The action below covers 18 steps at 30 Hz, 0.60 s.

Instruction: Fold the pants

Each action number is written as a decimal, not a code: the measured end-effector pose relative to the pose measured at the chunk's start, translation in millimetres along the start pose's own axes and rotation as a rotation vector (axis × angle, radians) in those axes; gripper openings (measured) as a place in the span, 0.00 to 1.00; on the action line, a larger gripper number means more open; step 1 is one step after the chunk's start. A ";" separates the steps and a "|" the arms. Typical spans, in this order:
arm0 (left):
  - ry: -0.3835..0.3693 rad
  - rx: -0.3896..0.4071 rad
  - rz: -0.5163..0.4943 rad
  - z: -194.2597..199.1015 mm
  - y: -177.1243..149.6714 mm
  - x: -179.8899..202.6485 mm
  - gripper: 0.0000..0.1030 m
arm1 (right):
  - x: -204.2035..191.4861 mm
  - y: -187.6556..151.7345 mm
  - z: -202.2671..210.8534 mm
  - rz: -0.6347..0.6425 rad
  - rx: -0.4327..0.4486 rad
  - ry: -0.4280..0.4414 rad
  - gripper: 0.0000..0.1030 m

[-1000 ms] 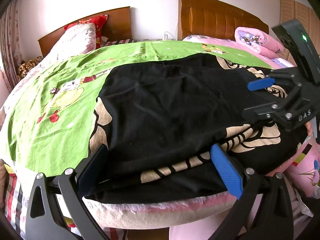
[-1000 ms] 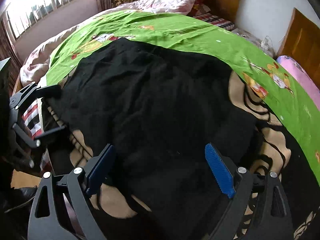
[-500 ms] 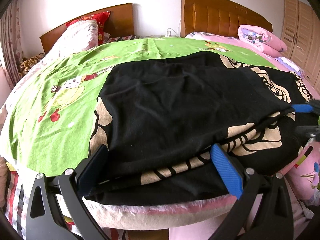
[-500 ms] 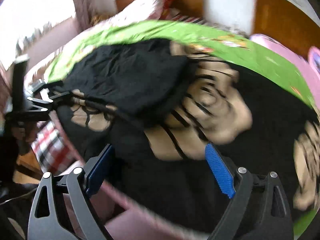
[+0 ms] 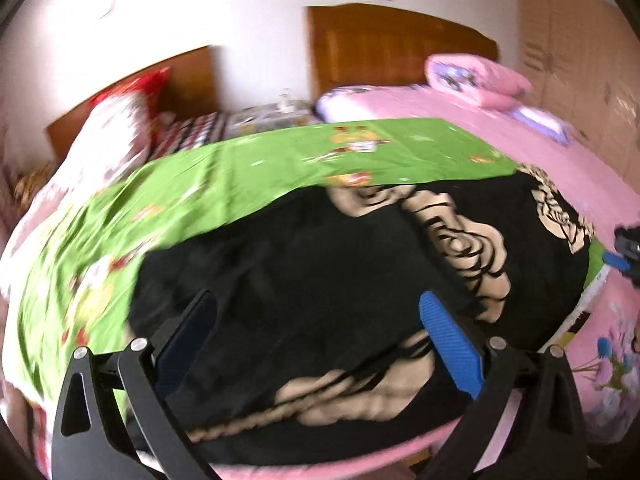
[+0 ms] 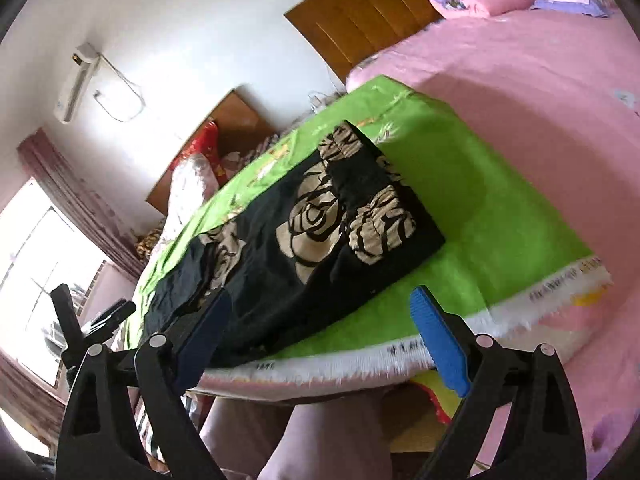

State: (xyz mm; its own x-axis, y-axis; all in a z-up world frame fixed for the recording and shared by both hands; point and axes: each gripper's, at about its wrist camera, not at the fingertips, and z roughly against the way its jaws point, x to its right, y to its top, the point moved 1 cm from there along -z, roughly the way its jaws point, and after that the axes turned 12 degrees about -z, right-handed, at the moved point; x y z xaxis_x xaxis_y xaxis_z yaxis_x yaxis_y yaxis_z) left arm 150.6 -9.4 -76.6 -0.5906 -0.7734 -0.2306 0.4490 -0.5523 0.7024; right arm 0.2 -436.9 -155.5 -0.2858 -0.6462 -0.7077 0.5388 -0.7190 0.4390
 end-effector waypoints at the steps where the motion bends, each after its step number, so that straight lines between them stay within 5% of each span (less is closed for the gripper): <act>1: -0.015 -0.013 -0.024 -11.7 7.0 8.4 0.98 | 0.9 2.4 -3.6 -0.011 -0.003 -0.016 0.86; 6: -0.059 -0.109 -0.041 -62.4 10.3 21.3 0.98 | 7.2 24.0 -25.1 -0.068 0.014 -0.166 0.86; 12: -0.139 -0.157 0.037 -94.2 -8.5 16.3 0.99 | 3.0 22.3 -36.3 -0.123 -0.092 -0.052 0.88; 18: -0.121 -0.155 0.017 -95.9 -10.6 20.4 0.99 | 11.7 30.2 -33.9 -0.237 -0.011 -0.053 0.75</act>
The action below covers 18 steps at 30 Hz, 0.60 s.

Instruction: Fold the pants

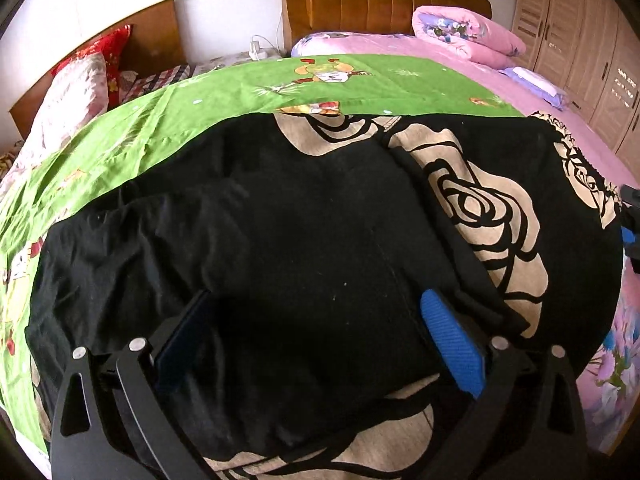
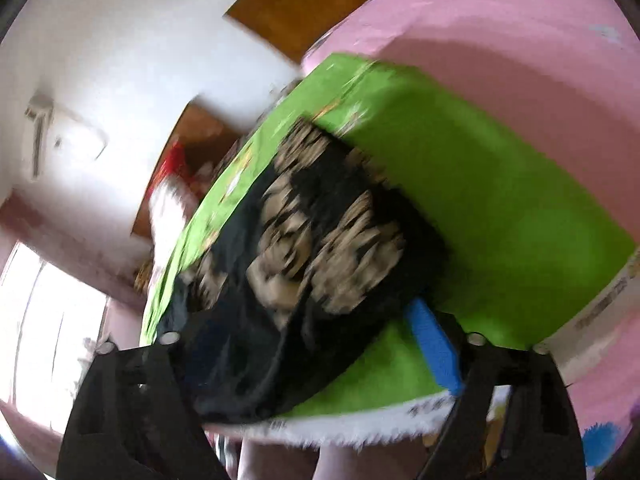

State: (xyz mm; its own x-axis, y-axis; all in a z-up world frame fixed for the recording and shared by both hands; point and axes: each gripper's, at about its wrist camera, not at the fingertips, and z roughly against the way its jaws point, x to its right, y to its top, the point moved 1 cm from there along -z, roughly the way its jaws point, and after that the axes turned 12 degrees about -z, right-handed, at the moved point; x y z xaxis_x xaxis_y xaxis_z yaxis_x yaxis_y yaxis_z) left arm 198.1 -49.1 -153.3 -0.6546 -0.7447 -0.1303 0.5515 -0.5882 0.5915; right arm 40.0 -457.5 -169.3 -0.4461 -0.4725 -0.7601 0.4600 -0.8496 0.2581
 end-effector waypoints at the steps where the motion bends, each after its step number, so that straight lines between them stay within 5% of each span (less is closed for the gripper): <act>1: -0.003 0.003 0.002 -0.6 -0.1 0.2 0.99 | 0.4 2.7 -1.5 -0.002 0.019 -0.011 0.73; 5: -0.003 0.010 0.003 1.4 -0.3 -1.0 0.99 | 3.8 6.1 -6.9 -0.002 0.058 -0.046 0.41; 11: -0.031 0.054 0.017 12.1 -4.5 -3.4 0.98 | -12.3 -3.2 7.7 0.006 0.137 0.043 0.29; 15: -0.049 0.274 0.173 64.0 -29.4 -32.0 0.98 | -97.3 -23.1 10.7 0.208 0.187 0.101 0.29; 18: 0.014 0.353 0.319 98.0 -58.6 -69.6 0.98 | -183.4 -69.6 -12.1 0.443 0.169 0.154 0.29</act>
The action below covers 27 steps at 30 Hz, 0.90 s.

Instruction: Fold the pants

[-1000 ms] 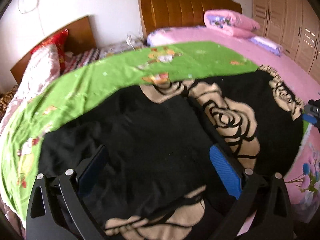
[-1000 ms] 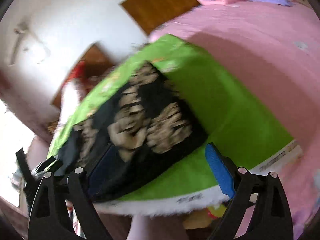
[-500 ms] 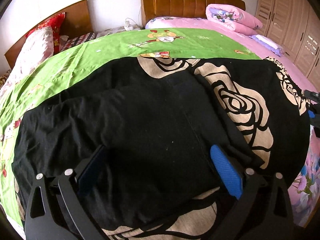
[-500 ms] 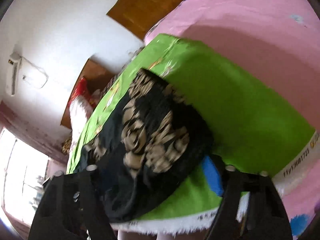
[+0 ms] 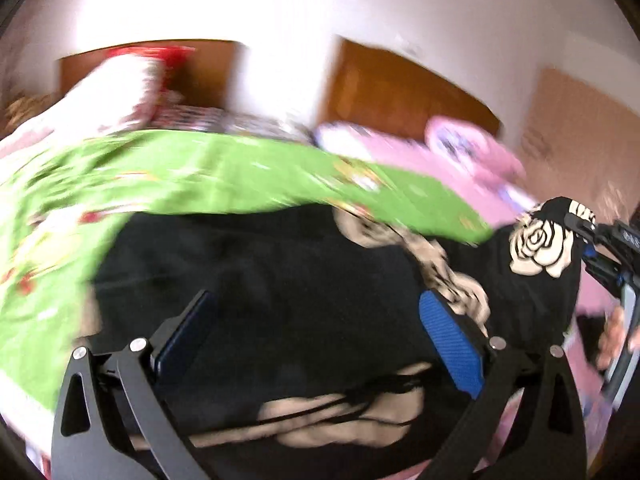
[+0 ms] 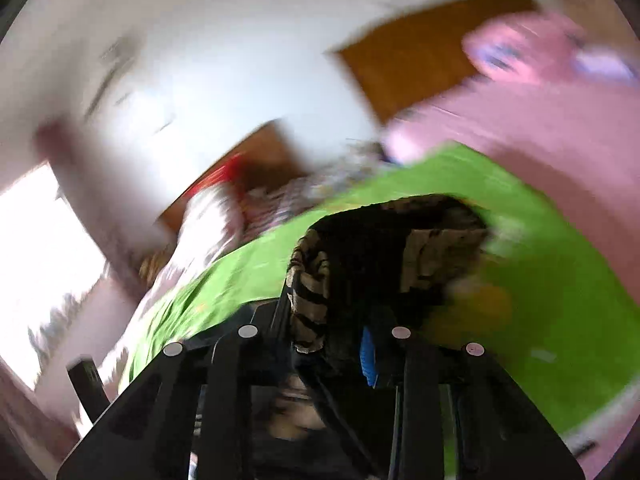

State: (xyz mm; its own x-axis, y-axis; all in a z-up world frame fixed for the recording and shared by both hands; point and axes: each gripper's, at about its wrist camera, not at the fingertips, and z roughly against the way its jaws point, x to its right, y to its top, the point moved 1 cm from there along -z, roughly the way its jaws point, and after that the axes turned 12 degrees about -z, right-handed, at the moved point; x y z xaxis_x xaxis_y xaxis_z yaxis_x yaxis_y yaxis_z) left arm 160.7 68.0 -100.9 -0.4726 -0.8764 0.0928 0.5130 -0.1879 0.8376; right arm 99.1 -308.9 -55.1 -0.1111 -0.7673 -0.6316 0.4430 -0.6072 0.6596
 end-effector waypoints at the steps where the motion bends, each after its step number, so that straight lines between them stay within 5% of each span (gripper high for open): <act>1: 0.045 0.018 0.040 13.2 -2.4 -17.9 0.98 | -31.3 -9.4 -13.1 0.074 -0.011 0.027 0.29; 5: 0.134 0.045 0.164 54.4 -14.7 -74.7 0.98 | -147.2 -91.7 -82.8 0.424 -0.132 0.081 0.29; 7: 0.148 0.042 0.214 68.3 -22.5 -98.5 0.98 | -174.8 -138.8 -104.9 0.552 -0.196 0.090 0.29; 10: 0.007 0.008 0.340 76.0 -35.0 -131.7 0.98 | -189.6 -205.8 -125.2 0.704 -0.251 0.089 0.27; 12: -0.132 -0.016 0.397 69.8 -36.5 -139.2 0.98 | -187.1 -230.2 -120.3 0.786 -0.207 0.063 0.27; 17: -0.515 -0.137 0.483 19.5 -16.7 -114.2 0.98 | -187.5 -233.4 -99.6 0.884 -0.051 0.022 0.27; 20: -0.500 -0.258 0.394 -14.4 2.1 -86.1 0.98 | -189.7 -224.6 -94.2 0.888 -0.004 0.025 0.27; 23: -0.648 -0.351 0.406 -58.5 14.1 -63.9 0.98 | -189.7 -228.0 -91.1 0.918 0.000 0.020 0.28; 24: -0.632 -0.367 0.395 -68.0 17.4 -60.7 0.98 | -188.3 -231.1 -92.2 0.926 -0.025 0.023 0.31; 26: -0.574 -0.416 0.350 -84.4 20.9 -52.4 0.95 | -185.8 -233.4 -91.6 0.936 -0.062 0.034 0.43; 27: -0.539 -0.445 0.323 -90.8 21.5 -49.0 0.93 | -182.7 -231.3 -87.6 0.942 -0.067 0.029 0.60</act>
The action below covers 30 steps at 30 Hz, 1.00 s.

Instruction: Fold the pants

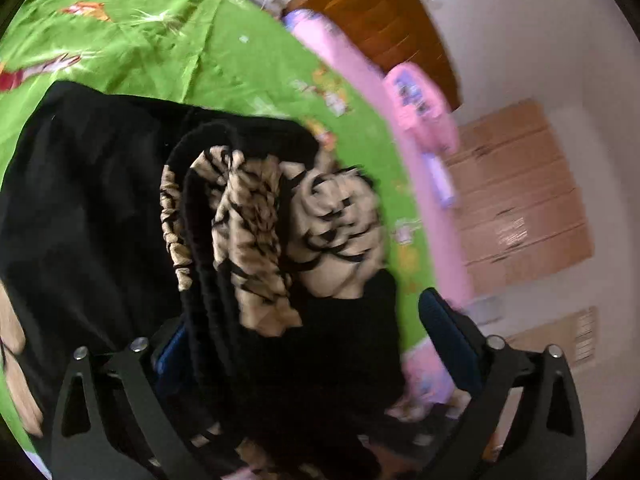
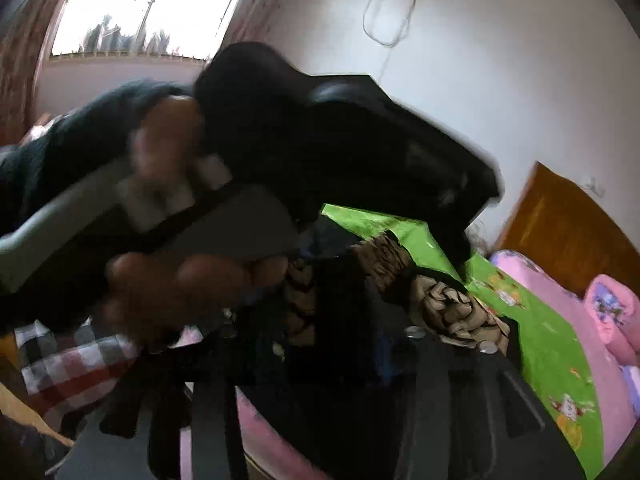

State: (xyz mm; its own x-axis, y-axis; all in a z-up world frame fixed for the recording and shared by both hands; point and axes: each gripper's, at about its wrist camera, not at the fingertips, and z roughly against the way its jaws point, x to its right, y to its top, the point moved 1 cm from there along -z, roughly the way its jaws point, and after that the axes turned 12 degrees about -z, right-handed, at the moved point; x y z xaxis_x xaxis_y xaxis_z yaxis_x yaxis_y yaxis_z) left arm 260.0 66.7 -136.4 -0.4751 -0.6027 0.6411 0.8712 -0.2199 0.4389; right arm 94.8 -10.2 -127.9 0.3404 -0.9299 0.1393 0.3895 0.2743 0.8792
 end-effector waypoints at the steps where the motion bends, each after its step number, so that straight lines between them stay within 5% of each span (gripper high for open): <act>1: 0.024 -0.013 0.001 -3.1 1.5 -1.2 0.93 | 6.4 1.0 7.9 -0.001 0.011 0.014 0.68; 2: 0.023 -0.021 0.011 -4.9 1.9 -3.5 0.92 | 13.1 -0.2 15.3 -0.007 0.026 0.002 0.79; 10: 0.069 -0.055 -0.006 -10.1 5.3 -22.0 0.71 | 140.3 -36.6 72.2 -0.344 -0.008 -0.081 0.83; 14: 0.170 -0.050 -0.049 1.4 6.7 -15.7 0.27 | 171.9 -74.5 84.8 -0.442 -0.075 -0.110 0.84; 17: 0.205 -0.015 -0.101 16.1 14.7 8.6 0.22 | 168.8 -92.5 92.2 -0.473 -0.093 -0.099 0.84; 24: 0.136 0.047 -0.232 55.8 56.6 87.5 0.22 | 137.1 -89.8 67.7 -0.420 -0.075 -0.069 0.84; 30: 0.077 0.036 -0.203 54.2 75.6 105.1 0.22 | 124.8 -80.5 34.5 -0.380 -0.101 -0.107 0.84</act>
State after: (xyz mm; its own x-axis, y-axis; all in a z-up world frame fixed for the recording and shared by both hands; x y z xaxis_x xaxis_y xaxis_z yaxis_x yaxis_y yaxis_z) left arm 269.2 28.3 -1.7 -0.6280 -0.6060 0.4883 0.7533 -0.3158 0.5769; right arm 76.4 -156.8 -165.6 0.0669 -0.9885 -0.1355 0.5539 -0.0761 0.8291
